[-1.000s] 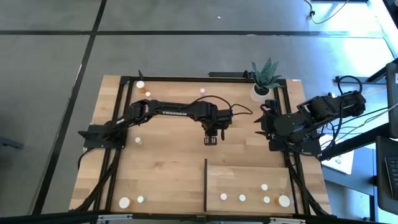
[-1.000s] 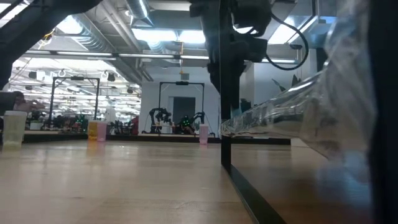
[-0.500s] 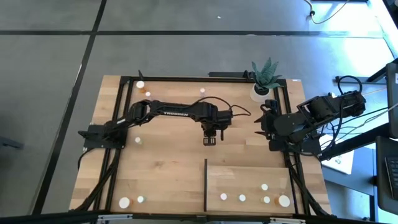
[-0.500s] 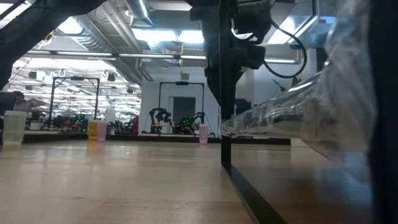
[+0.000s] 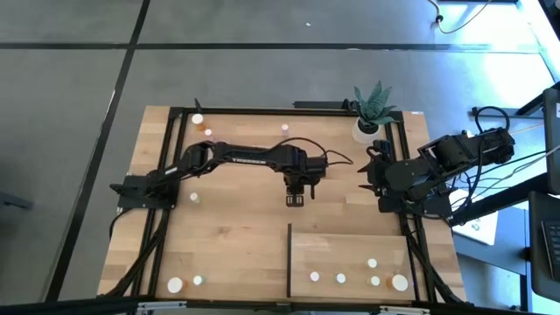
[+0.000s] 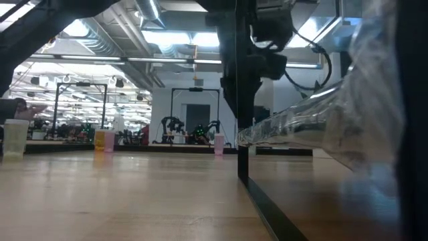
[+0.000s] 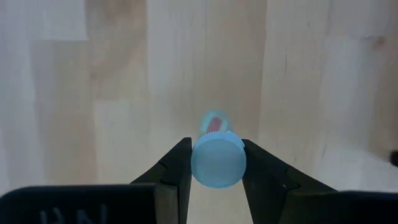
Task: Pick and place medicine bottles onto shelf by color
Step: Put the top green pill bottle on the shelf aligned with the other green pill bottle
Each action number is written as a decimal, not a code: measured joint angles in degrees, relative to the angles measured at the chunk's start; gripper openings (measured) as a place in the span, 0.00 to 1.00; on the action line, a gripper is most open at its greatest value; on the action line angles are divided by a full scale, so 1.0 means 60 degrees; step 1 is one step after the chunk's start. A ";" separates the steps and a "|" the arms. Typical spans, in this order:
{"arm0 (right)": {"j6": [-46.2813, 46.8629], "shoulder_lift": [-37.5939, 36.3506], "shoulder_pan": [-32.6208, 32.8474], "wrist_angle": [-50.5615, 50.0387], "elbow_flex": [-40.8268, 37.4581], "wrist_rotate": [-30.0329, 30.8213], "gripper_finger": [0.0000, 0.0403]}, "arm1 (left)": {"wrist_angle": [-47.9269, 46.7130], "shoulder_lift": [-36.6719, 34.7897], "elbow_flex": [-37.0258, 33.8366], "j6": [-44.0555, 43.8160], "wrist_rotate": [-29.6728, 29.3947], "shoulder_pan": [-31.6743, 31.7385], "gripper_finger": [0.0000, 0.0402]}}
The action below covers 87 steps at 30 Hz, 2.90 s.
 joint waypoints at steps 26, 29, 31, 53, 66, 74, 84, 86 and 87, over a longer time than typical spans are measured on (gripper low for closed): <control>0.0004 0.0000 0.0000 0.0002 -0.0001 0.0000 0.46 | 0.0248 0.0023 -0.0300 -0.0074 0.0005 -0.0025 0.26; 0.0004 0.0000 0.0000 0.0004 -0.0004 0.0000 0.46 | 0.0248 0.0023 -0.0300 -0.0223 0.0005 -0.0042 0.26; 0.0004 0.0000 0.0000 0.0003 -0.0004 0.0000 0.46 | 0.0354 0.0023 -0.0369 -0.0230 0.0004 -0.0062 0.26; -0.0012 0.0000 0.0000 0.0006 -0.0004 0.0000 0.46 | 0.0783 0.0008 -0.0711 -0.0343 0.0005 -0.0069 0.30; -0.0026 0.0002 0.0001 0.0009 -0.0004 0.0000 0.46 | 0.0787 0.0016 -0.0715 0.0270 0.0005 -0.0109 0.30; -0.0007 0.0000 0.0000 0.0012 -0.0004 0.0000 0.46 | 0.0787 0.0019 -0.0715 0.0266 -0.0006 -0.0117 0.28; -0.0004 0.0001 0.0000 0.0012 -0.0004 0.0000 0.46 | 0.0798 0.0033 -0.0721 0.0219 -0.0134 -0.0131 0.32; -0.0004 0.0001 0.0001 0.0012 -0.0004 0.0000 0.46 | 0.0783 0.0060 -0.0738 0.0219 -0.0131 -0.0131 0.35; -0.0004 0.0002 0.0001 0.0012 -0.0004 0.0000 0.46 | 0.0776 0.0068 -0.0741 0.0219 -0.0130 -0.0131 0.36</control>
